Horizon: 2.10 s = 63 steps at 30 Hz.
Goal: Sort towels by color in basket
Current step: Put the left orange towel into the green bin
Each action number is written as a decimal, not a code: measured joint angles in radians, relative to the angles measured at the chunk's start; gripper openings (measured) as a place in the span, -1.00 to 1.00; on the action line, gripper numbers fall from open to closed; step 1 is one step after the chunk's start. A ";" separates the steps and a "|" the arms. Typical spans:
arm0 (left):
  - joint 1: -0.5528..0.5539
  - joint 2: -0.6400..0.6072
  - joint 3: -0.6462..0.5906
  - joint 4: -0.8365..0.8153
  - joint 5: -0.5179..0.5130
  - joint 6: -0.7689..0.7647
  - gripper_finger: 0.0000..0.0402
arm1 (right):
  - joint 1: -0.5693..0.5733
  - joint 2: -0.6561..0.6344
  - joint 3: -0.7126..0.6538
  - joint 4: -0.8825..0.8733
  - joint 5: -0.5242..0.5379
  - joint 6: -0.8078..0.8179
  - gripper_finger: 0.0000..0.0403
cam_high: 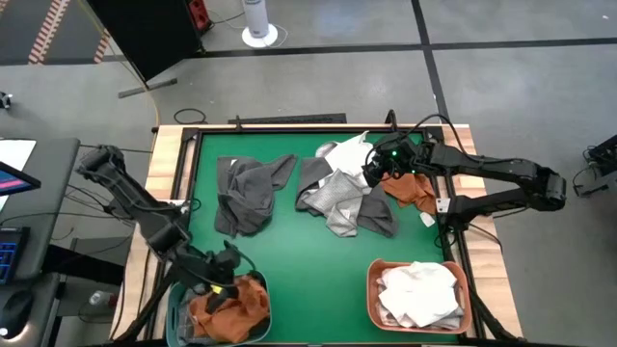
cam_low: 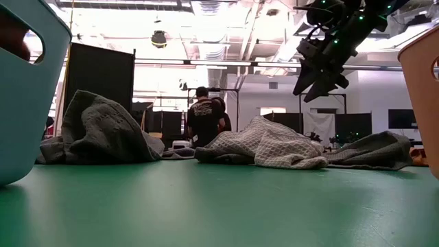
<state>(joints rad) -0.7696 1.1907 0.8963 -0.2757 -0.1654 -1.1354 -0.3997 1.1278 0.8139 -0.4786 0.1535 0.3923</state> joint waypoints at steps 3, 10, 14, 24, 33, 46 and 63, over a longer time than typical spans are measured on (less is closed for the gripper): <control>0.012 0.062 0.000 0.000 0.092 -0.026 -1.00 | 0.000 0.000 0.000 0.000 0.000 0.001 0.34; 0.044 0.208 -0.001 -0.003 0.211 -0.133 -1.00 | 0.000 0.000 0.000 0.000 0.000 0.002 0.34; 0.066 0.276 -0.001 -0.002 0.239 -0.198 -1.00 | 0.000 0.000 0.000 0.000 0.000 0.002 0.34; 0.087 0.380 0.000 -0.013 0.233 -0.249 -1.00 | 0.000 0.000 0.000 -0.001 -0.019 0.000 0.34; 0.082 0.397 -0.001 -0.047 0.228 -0.273 -0.91 | 0.001 0.000 0.000 -0.002 -0.024 0.000 0.34; 0.124 0.237 -0.004 -0.050 0.339 -0.228 -0.04 | 0.001 0.000 0.000 -0.004 -0.025 -0.001 0.34; 0.091 0.114 -0.002 -0.205 0.387 -0.250 -0.04 | 0.001 0.000 0.000 0.000 -0.025 0.000 0.34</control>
<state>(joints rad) -0.6787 1.3047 0.8944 -0.4803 0.2219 -1.3858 -0.3992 1.1275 0.8135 -0.4782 0.1284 0.3920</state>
